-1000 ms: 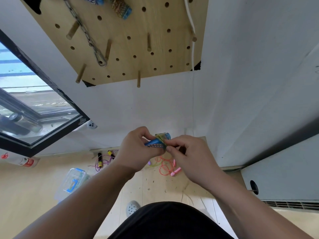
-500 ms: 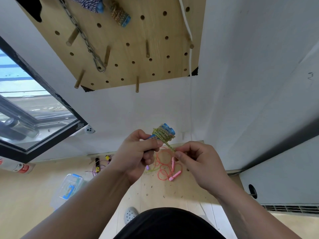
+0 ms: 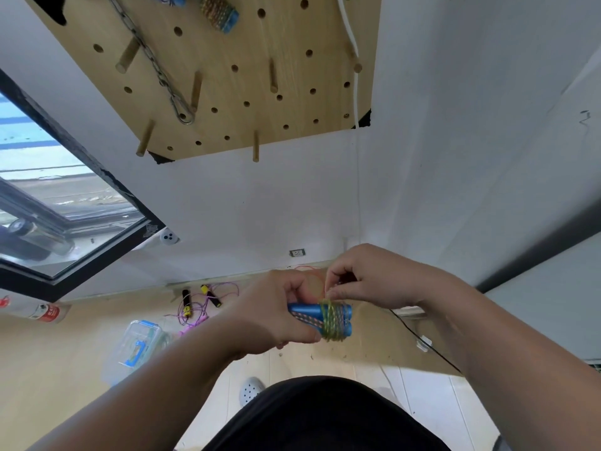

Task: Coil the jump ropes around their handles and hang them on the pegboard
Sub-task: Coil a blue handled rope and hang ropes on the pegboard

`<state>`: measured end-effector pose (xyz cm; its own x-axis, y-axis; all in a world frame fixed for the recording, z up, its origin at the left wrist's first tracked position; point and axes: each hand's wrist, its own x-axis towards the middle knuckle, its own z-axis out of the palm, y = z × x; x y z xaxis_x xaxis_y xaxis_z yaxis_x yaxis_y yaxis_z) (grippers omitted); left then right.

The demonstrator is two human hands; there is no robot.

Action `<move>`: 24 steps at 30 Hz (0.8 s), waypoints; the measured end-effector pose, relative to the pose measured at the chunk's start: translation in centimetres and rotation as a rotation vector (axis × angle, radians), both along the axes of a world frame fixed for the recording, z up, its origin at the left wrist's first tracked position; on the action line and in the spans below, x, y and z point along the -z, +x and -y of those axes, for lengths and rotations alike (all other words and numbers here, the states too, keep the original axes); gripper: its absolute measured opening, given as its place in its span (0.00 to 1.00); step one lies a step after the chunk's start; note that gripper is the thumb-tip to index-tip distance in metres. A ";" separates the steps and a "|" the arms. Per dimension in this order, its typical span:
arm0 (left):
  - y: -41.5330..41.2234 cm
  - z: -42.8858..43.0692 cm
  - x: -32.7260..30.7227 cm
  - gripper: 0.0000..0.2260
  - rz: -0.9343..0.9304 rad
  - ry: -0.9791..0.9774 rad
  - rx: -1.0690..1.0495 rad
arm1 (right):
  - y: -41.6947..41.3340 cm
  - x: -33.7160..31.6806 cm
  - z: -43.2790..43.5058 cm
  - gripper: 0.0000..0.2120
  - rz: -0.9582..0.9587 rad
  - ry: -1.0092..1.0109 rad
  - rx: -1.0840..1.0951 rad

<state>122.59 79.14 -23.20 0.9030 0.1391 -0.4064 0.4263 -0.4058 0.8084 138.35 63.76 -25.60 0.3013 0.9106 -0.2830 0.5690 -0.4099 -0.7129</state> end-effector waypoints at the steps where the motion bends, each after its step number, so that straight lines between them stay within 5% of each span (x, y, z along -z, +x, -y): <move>1: 0.1 -0.1 0.2 0.14 0.003 0.065 0.022 | -0.2 -0.3 -0.4 0.05 0.040 -0.009 -0.012; 6: 0.2 -0.9 1.3 0.14 0.053 0.278 0.000 | -2.1 -1.2 -2.2 0.05 0.260 -0.020 0.020; 11: 0.6 -0.9 1.7 0.14 0.131 0.315 -0.211 | -4.8 -1.4 -2.2 0.12 0.277 0.061 0.199; 18: 1.9 -1.0 0.7 0.15 0.109 -0.150 -0.583 | -7.2 1.0 -0.5 0.14 0.180 0.386 0.392; 24: 1.9 -0.1 0.2 0.15 0.025 -0.433 -0.594 | -7.7 2.5 0.5 0.16 0.172 0.598 0.511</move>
<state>124.48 79.19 -23.38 0.7347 0.4400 -0.5163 0.4545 0.2457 0.8562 130.65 63.26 -28.12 0.7165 0.6310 0.2974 0.5362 -0.2256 -0.8133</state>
